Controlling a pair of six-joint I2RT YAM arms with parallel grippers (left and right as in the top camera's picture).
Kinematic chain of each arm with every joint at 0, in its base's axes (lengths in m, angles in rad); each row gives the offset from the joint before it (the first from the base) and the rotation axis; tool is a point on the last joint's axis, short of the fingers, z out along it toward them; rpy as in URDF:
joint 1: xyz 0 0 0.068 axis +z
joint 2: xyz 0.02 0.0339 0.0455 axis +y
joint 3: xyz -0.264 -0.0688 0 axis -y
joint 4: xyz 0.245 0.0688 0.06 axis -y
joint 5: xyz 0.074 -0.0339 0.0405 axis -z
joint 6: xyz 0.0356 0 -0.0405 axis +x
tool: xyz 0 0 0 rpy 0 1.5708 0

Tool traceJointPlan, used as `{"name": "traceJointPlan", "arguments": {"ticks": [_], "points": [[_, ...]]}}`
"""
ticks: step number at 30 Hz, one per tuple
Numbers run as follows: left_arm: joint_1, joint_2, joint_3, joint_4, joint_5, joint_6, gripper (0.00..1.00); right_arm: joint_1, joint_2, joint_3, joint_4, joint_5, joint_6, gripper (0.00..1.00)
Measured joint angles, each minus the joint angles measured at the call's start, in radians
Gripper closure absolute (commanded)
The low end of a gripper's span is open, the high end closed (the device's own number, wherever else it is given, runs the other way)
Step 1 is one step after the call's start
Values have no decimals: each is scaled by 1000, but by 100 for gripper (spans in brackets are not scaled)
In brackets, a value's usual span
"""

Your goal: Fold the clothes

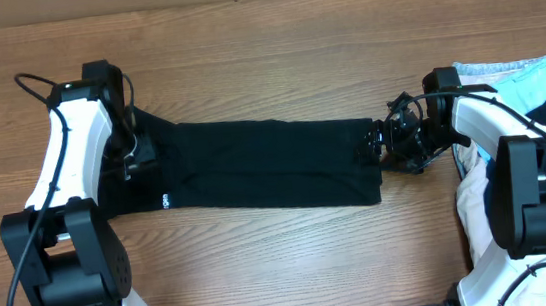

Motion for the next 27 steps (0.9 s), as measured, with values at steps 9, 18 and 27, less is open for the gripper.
{"name": "traceJointPlan", "arguments": {"ticks": [9,18,27], "points": [[0,0,-87,261,5,8,9,0,0,0,-7,0,0,12],[0,0,-190,283,172,25,96,0,0,0,-7,0,0,10],[0,0,-189,208,205,31,96,0,0,0,-8,0,0,10]]}}
